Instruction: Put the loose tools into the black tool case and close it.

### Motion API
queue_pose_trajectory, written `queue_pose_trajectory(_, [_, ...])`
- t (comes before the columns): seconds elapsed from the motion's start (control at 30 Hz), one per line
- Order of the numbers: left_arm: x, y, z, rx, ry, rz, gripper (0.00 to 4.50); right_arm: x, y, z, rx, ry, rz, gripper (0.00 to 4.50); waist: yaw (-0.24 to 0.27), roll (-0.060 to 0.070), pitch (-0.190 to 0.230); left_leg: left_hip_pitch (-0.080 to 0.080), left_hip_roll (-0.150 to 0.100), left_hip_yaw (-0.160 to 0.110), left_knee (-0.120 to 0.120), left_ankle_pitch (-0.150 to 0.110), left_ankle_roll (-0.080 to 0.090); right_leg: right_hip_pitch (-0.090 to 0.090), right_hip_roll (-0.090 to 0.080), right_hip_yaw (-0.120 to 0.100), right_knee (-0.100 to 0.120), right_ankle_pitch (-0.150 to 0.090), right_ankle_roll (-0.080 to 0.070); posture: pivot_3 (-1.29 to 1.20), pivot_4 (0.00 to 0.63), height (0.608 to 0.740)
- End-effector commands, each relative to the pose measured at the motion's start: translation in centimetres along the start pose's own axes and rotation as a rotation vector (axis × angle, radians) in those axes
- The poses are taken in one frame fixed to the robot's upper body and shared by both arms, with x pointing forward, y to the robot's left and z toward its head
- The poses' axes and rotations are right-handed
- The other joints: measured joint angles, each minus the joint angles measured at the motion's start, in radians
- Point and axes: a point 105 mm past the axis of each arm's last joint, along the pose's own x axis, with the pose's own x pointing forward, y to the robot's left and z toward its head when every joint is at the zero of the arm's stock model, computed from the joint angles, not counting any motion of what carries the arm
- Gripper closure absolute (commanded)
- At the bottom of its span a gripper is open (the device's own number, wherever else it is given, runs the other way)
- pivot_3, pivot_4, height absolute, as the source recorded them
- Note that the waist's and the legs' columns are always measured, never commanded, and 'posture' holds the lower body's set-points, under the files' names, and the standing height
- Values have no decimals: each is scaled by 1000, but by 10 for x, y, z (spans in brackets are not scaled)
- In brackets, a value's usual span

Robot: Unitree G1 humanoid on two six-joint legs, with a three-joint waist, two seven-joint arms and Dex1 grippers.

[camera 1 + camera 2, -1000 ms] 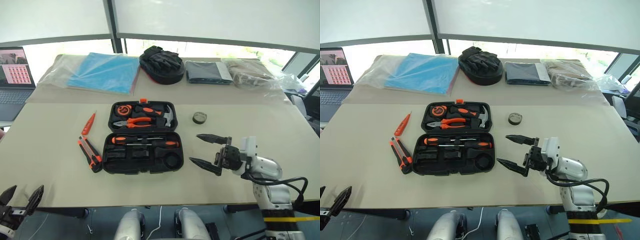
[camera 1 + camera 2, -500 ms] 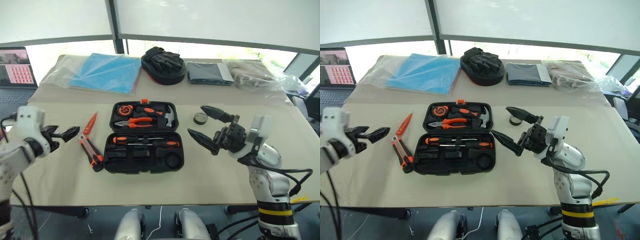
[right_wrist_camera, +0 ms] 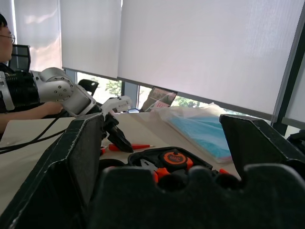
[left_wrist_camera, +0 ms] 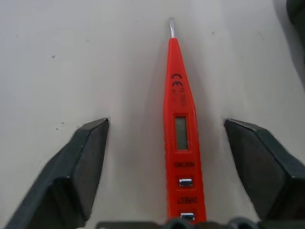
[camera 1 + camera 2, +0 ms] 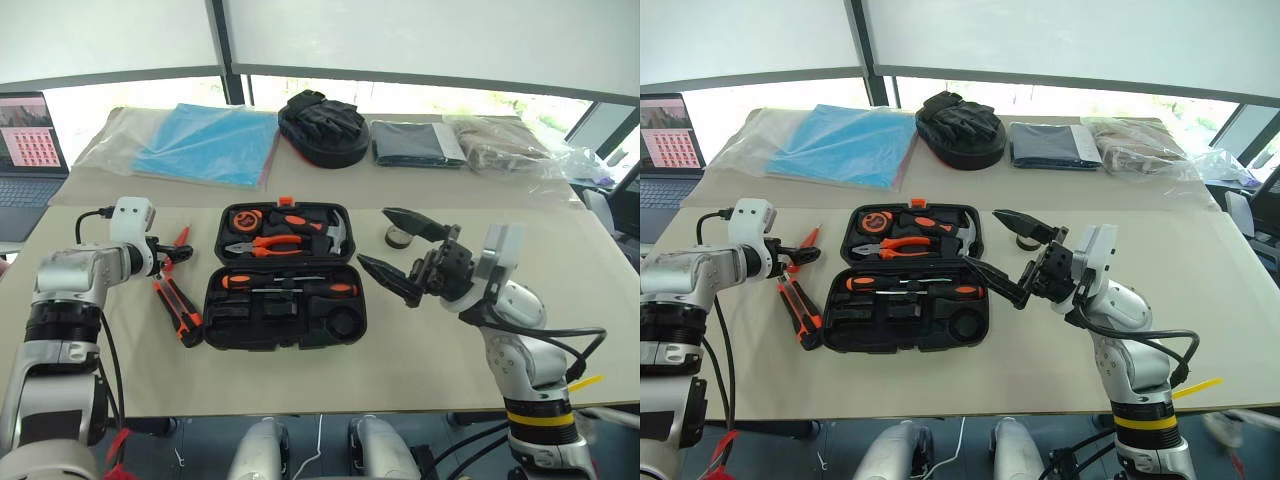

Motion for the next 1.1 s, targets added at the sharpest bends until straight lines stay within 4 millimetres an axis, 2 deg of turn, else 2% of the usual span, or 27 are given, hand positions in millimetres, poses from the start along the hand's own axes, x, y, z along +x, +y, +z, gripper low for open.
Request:
queue_pose_trajectory(0.03, [1, -3, -3, 6, 7, -35, 2269, 1, 7, 7, -45, -2, 40, 0, 2, 0, 0, 0, 0, 0, 0, 0, 0, 0, 0, 0, 0, 0, 0, 0, 150, 740])
queue_pose_trajectory(0.2, [-11, 14, 7, 22, -103, -10, 3946, 0, 7, 8, -54, 3, 53, 0, 2, 0, 0, 0, 1, 0, 0, 0, 0, 0, 0, 0, 0, 0, 0, 0, 150, 740])
queue_pose_trajectory(0.27, [-18, 16, 15, 23, -176, -45, 4044, -1, 6, 9, -57, 5, 58, 0, 2, 0, 0, 0, 1, -1, 0, 0, 0, 0, 0, 0, 0, 0, 0, 0, 150, 740])
queue_pose_trajectory(0.33, [-32, 10, 35, 67, -312, -138, 4044, -3, 6, 9, -53, 13, 72, 0, 2, -1, 0, 0, 1, -1, 0, 0, 0, 0, 0, 0, 0, 0, 0, 0, 150, 740])
queue_pose_trajectory(0.43, [-58, -8, 60, 241, -492, -307, 4044, 1, 10, 12, -21, 28, 122, 0, 2, -2, 1, -1, 2, -1, 1, 0, 0, 0, -1, 0, 0, 0, 0, 0, 150, 740])
queue_pose_trajectory(0.5, [-73, -24, 66, 373, -554, -428, 4044, 8, 13, 15, 2, 41, 160, 0, 3, -2, 1, -1, 2, 0, 1, 0, 0, 0, -1, 0, 0, 0, 0, 0, 150, 740])
queue_pose_trajectory(0.57, [-92, -50, 57, 576, -538, -602, 4044, 13, 23, 7, 32, 146, 247, 0, 2, -2, 1, 0, 1, 0, 1, 0, 0, 0, -3, 0, 0, 0, 0, 0, 150, 740])
queue_pose_trajectory(0.63, [-103, -73, 36, 755, -438, -750, 4044, 12, 32, -2, 61, 246, 321, 0, 1, -2, 1, 0, 1, 0, 0, -1, 2, 0, -4, -1, 0, 0, 0, 0, 150, 740])
queue_pose_trajectory(0.77, [-113, -106, 5, 920, -323, -916, 4044, 3, 38, -16, 72, 411, 351, 0, 4, -2, 1, -1, 1, 1, 0, -2, 3, 0, -5, -1, -1, -1, 0, 0, 150, 740])
queue_pose_trajectory(0.87, [-112, -130, -9, 950, -311, -982, 4044, -10, 47, -28, 105, 517, 391, 0, 13, -2, 1, -2, 0, 1, 2, -2, 4, 0, -5, -1, -1, -2, 1, 0, 150, 740])
queue_pose_trajectory(1.0, [-97, -135, -27, 1054, -236, -950, 4044, -25, 51, -46, 127, 675, 374, 0, 18, -2, 1, -2, 0, 1, 3, -2, 4, 0, -4, 0, -1, -2, 2, 0, 150, 740])
queue_pose_trajectory(1.1, [-87, -130, -19, 1109, -237, -874, 4044, -29, 53, -48, 136, 705, 383, 0, 18, -2, 1, -1, 0, 1, 3, -2, 4, 0, -3, 0, -1, -2, 2, 0, 150, 740])
